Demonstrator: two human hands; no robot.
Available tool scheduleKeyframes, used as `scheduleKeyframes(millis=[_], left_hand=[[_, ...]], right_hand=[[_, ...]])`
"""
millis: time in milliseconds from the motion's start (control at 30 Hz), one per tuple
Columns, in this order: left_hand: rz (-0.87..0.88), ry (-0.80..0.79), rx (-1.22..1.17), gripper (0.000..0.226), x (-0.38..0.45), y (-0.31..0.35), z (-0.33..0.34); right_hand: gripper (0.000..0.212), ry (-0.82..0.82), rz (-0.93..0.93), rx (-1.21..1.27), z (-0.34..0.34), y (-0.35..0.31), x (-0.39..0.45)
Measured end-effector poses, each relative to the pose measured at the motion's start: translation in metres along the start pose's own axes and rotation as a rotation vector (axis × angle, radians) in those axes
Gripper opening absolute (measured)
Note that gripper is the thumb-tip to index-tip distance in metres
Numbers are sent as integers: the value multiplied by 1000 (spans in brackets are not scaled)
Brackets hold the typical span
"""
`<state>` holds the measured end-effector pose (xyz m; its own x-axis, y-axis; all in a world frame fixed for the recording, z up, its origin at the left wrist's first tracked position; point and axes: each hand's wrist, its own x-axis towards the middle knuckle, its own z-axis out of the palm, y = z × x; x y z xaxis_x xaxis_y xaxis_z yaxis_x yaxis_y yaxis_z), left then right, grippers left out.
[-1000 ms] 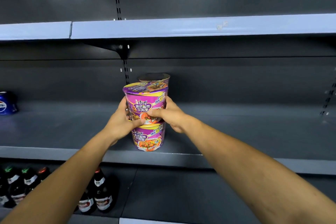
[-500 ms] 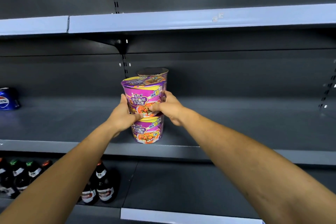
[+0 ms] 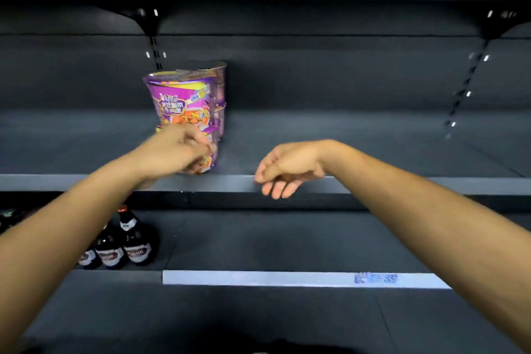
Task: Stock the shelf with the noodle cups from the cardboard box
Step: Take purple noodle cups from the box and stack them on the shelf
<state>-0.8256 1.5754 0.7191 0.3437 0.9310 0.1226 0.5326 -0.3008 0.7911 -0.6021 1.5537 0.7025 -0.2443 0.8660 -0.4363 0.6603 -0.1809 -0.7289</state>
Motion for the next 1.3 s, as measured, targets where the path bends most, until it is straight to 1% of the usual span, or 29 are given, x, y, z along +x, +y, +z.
scheduleKeyframes(millis=[67,100,133,167,200,267,333,400,467,533,633,733,767,900,967,1000,1067,1100,1133,1167,1233,1300], left_hand=[[-81,-485,105,10,-14,0,38],[-136,-689,195,7,-19,-4,60],[-188,-847,270,6,-22,-10,86],[-230,-949,325,6,-23,-20,112],[-264,-1003,348,6,-25,-28,141],[-321,-1041,344,13,-29,-46,200],[-385,-1061,319,25,-38,-64,257],[-440,-1082,301,31,-48,-81,308],[-472,-1086,297,30,-57,-98,353],[-513,-1082,293,29,-65,-117,389],[-578,-1079,301,28,-76,-145,433],[-610,-1059,342,27,-83,-178,468],[-614,-1059,356,29,-85,-188,478],[-604,-1011,408,31,-95,-229,517],[-599,-1028,424,32,-106,-251,537],[-585,-1046,438,41,-112,-264,550],[-505,-1070,536,70,-125,-294,579],[-409,-1073,637,82,-132,-306,591],[-268,-1080,761,89,-139,-314,603],[-105,-1089,866,93,-145,-318,615],[184,-1104,1001,98,-155,-324,639],[403,-1131,1106,98,-162,-329,667]], right_hand=[[8,-132,70,-61,13,36,-11],[8,-168,104,-75,22,57,-15],[8,-192,141,-73,31,79,-17],[9,-207,178,-58,42,102,-18],[13,-214,212,-33,53,126,-18],[29,-198,278,36,75,178,-19],[38,-152,343,131,96,231,-23],[36,-113,405,222,116,283,-26],[32,-85,479,309,133,329,-29],[33,-63,557,381,149,370,-30],[29,-21,621,472,172,419,-28],[24,99,671,545,192,463,-21],[22,131,687,561,199,477,-19],[25,226,767,556,233,530,-14],[20,270,801,580,252,552,-17],[16,266,824,574,260,562,-19],[23,220,852,543,276,583,-25],[28,204,851,557,285,597,-25],[31,189,851,557,296,612,-25],[34,181,868,541,308,627,-21],[39,160,914,476,330,655,-14],[41,139,908,459,348,676,-6]])
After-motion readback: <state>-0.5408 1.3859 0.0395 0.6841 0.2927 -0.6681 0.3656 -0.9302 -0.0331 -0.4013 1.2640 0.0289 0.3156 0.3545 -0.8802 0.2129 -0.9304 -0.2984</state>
